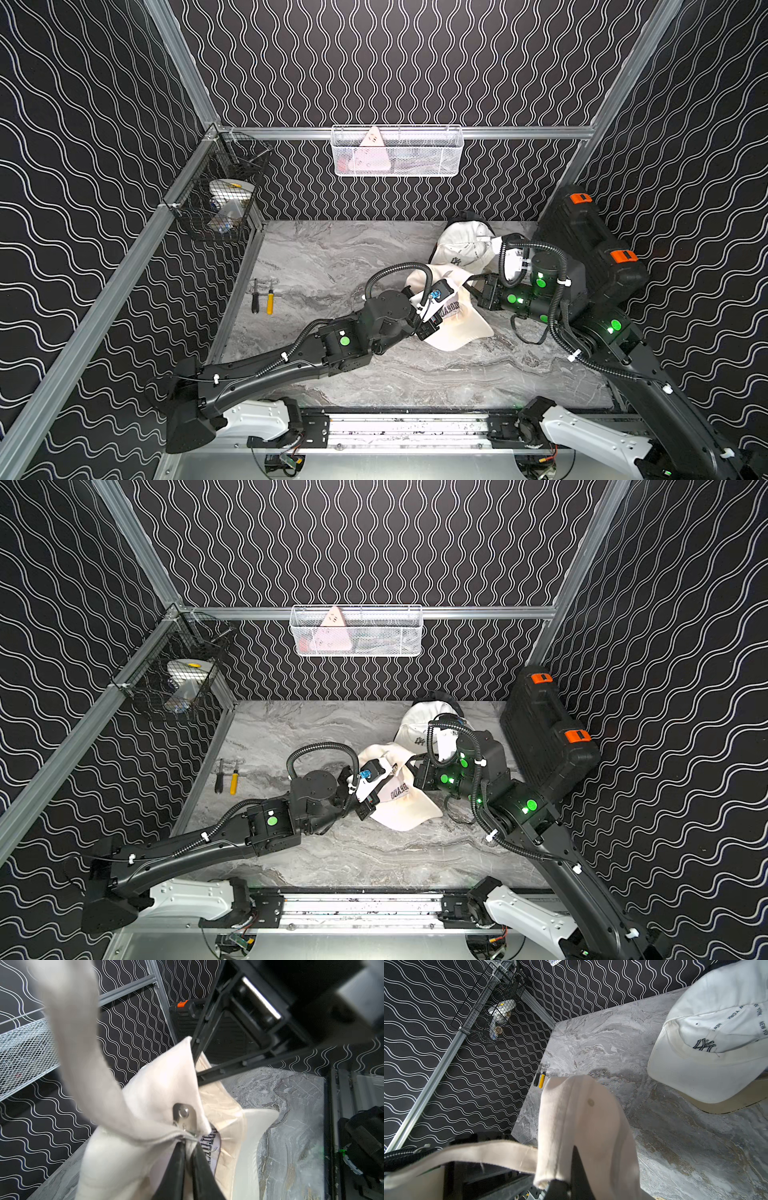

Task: Open the adjustable buckle of the baseball cap
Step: Pull the adjustable strap on the baseball cap.

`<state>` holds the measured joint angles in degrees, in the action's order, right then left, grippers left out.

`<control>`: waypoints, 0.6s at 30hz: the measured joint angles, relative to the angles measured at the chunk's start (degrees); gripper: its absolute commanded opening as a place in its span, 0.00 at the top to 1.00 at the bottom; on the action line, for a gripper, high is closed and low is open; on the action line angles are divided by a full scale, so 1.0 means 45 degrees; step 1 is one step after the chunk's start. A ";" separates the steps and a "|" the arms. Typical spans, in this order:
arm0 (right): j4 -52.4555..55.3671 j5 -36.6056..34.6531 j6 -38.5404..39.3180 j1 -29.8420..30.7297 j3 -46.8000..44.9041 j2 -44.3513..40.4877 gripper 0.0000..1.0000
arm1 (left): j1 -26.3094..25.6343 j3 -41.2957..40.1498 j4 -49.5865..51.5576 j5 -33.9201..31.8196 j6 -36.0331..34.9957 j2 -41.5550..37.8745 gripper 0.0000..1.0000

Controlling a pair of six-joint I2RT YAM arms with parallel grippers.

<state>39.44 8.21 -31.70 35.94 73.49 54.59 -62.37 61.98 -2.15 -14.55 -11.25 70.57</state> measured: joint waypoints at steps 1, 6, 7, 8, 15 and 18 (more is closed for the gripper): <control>0.0000 -0.0010 0.0000 0.0000 0.0000 -0.0005 1.00 | 0.0000 0.0034 0.0049 0.0044 0.0005 -0.0015 0.89; 0.0015 -0.0330 0.0049 0.0000 -0.0087 -0.0005 1.00 | 0.0000 0.0325 0.0661 0.0233 0.0141 -0.0024 0.94; 0.0010 -0.0374 0.0185 0.0000 -0.0131 -0.0010 1.00 | 0.0000 0.0437 0.0806 0.0248 0.0141 -0.0024 0.95; 0.0010 -0.0389 0.0209 0.0000 -0.0185 -0.0029 1.00 | 0.0000 0.0617 0.1039 0.0291 0.0146 -0.0024 0.95; 0.0097 -0.0597 0.1219 0.0000 -0.0675 -0.0437 0.83 | 0.0000 0.2365 0.2895 0.0651 0.0345 0.0505 0.98; 0.0155 -0.0330 0.1690 0.0000 -0.0918 -0.0733 0.73 | 0.0000 0.3045 0.3711 0.0869 0.0491 0.0801 0.98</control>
<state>40.14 6.72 -24.10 35.94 69.36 51.29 -62.37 75.68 14.55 -10.63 -9.04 74.17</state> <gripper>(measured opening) 0.216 0.069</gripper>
